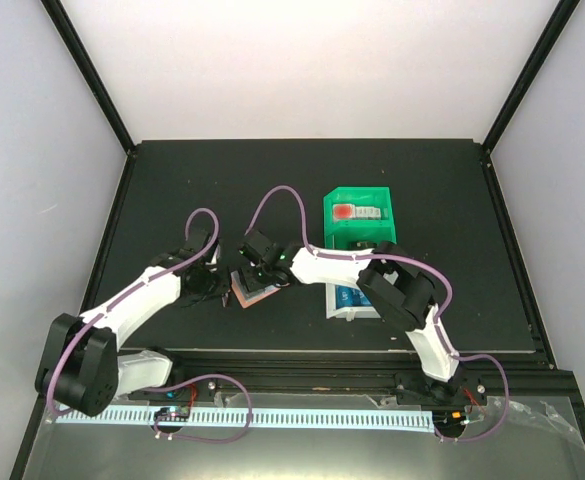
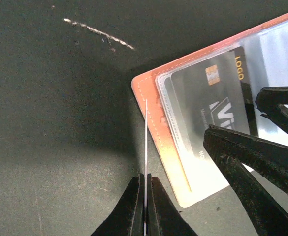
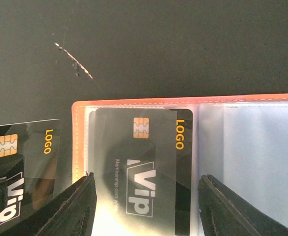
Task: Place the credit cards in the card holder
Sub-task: Insert the credit card into the card holder.
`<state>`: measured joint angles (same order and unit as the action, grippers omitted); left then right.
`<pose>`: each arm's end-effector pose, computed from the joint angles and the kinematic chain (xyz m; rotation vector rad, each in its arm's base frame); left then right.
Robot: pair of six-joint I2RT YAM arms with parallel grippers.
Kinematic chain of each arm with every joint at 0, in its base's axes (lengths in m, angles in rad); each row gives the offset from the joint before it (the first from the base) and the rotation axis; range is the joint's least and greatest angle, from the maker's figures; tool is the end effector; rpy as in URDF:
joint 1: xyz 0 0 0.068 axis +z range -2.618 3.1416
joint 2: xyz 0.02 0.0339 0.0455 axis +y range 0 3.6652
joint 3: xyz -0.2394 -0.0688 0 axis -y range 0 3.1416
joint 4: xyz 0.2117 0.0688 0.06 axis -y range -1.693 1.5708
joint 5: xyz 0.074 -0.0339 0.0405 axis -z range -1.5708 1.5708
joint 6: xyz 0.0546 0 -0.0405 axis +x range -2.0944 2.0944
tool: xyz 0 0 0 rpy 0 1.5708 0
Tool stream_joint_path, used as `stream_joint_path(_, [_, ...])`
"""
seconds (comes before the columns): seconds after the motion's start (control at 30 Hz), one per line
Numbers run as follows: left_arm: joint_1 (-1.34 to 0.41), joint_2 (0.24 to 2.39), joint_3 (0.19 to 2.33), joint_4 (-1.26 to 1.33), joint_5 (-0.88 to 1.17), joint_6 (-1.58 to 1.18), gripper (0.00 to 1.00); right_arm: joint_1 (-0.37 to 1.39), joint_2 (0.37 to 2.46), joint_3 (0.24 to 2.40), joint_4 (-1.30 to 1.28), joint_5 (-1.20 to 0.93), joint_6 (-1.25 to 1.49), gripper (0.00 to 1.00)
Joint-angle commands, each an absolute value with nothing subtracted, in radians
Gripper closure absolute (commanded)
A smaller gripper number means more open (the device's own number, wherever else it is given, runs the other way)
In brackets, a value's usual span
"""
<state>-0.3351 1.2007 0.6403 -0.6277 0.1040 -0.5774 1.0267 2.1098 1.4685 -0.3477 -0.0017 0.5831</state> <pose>0.1800 -0.0687 0.1560 -0.3126 2.8026 -0.3724 0.2169 0.3586 0.1329 -0.5903 2.6147 0.5800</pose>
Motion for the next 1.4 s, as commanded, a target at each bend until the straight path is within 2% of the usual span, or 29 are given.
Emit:
stream_joint_path(0.0, [-0.337, 1.237, 0.652, -0.603, 0.098, -0.585, 0.98, 1.028, 2.133, 1.495, -0.351, -0.012, 0.572, 0.42])
stream_joint_path(0.2, [-0.337, 1.259, 0.646, -0.588, 0.104, -0.584, 0.99, 1.028, 2.14, 1.499, -0.365, -0.044, 0.563, 0.41])
stream_joint_path(0.47, [-0.337, 1.264, 0.643, -0.579, 0.107, -0.582, 0.98, 1.027, 2.081, 1.45, -0.302, -0.211, 0.559, 0.42])
stream_joint_path(0.53, [-0.337, 1.265, 0.646, -0.58, 0.105, -0.579, 0.98, 1.028, 2.055, 1.444, -0.31, -0.173, 0.571, 0.42])
stream_joint_path(0.77, [-0.337, 1.177, 0.717, -0.671, -0.032, -0.571, 0.98, 1.016, 1.98, 1.443, -0.396, 0.215, 0.589, 0.4])
stream_joint_path(0.97, [-0.337, 1.136, 0.735, -0.651, 0.052, -0.568, 0.98, 0.971, 1.963, 1.377, -0.409, 0.248, 0.617, 0.39])
stream_joint_path(1.37, [-0.337, 1.119, 0.675, -0.413, 0.244, -0.687, 0.98, 0.954, 1.944, 1.224, -0.364, 0.123, 0.645, 0.55])
